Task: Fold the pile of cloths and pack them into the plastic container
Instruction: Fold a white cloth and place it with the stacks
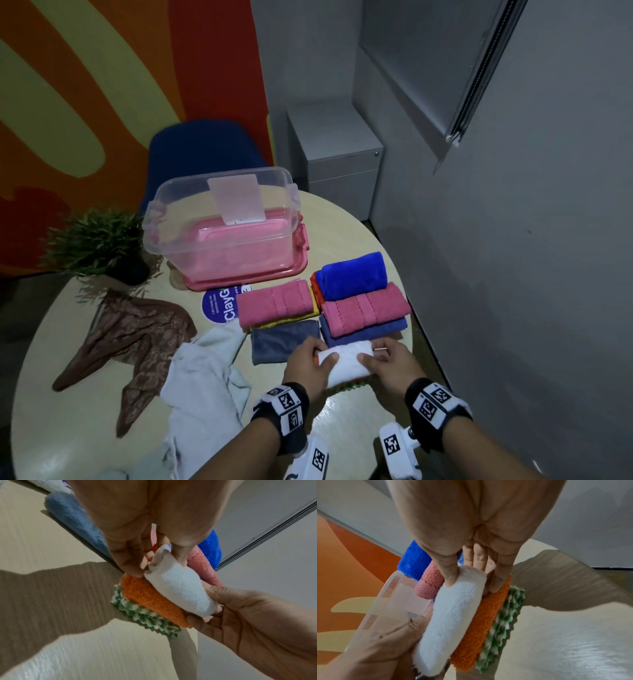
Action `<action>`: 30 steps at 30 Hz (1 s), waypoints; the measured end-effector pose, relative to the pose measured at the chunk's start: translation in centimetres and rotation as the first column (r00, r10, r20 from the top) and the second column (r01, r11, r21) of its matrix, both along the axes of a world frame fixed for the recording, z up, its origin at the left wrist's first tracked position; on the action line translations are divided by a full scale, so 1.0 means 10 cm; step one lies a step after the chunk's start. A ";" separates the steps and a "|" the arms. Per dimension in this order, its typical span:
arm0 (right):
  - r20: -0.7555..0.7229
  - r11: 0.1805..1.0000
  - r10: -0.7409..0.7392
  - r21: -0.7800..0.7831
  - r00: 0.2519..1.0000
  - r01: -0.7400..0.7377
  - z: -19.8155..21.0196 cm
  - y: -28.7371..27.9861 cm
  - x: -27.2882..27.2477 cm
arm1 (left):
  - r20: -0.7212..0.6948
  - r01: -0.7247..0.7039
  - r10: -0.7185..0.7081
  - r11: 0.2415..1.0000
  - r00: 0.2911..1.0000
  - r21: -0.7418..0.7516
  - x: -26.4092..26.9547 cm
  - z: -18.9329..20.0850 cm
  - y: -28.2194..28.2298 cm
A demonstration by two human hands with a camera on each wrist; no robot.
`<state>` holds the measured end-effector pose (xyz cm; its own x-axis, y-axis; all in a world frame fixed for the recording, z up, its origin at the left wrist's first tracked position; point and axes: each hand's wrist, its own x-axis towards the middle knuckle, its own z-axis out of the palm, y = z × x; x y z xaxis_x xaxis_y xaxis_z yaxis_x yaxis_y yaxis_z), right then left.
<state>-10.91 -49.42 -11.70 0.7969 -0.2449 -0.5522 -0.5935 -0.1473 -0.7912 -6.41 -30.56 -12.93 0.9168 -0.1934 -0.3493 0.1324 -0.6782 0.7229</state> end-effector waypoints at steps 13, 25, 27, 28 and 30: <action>-0.080 0.980 0.054 -0.186 0.995 -0.068 -0.05 0.01 0.12 | -0.063 0.032 -0.024 0.992 0.998 0.124 0.15 -0.15 -0.01; -0.091 0.954 0.000 -0.297 0.996 -0.027 -0.19 0.13 0.13 | -0.054 0.000 0.010 0.984 0.998 0.176 0.16 -0.32 -0.08; -0.103 0.948 -0.010 -0.316 0.995 -0.024 -0.20 0.15 0.15 | -0.062 -0.006 0.018 0.983 0.998 0.185 0.18 -0.32 -0.09; -0.106 0.946 -0.013 -0.323 0.994 -0.022 -0.20 0.15 0.16 | -0.071 -0.005 0.019 0.982 0.997 0.187 0.20 -0.31 -0.10; -0.099 0.940 -0.010 -0.339 0.995 -0.024 -0.19 0.14 0.18 | -0.081 0.008 0.007 0.982 0.997 0.191 0.24 -0.29 -0.11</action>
<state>-9.06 -48.03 -13.61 0.7457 -0.4258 -0.5125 -0.6633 -0.4014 -0.6316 -3.97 -31.63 -15.86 0.8838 -0.1166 -0.4530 0.1848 -0.8026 0.5671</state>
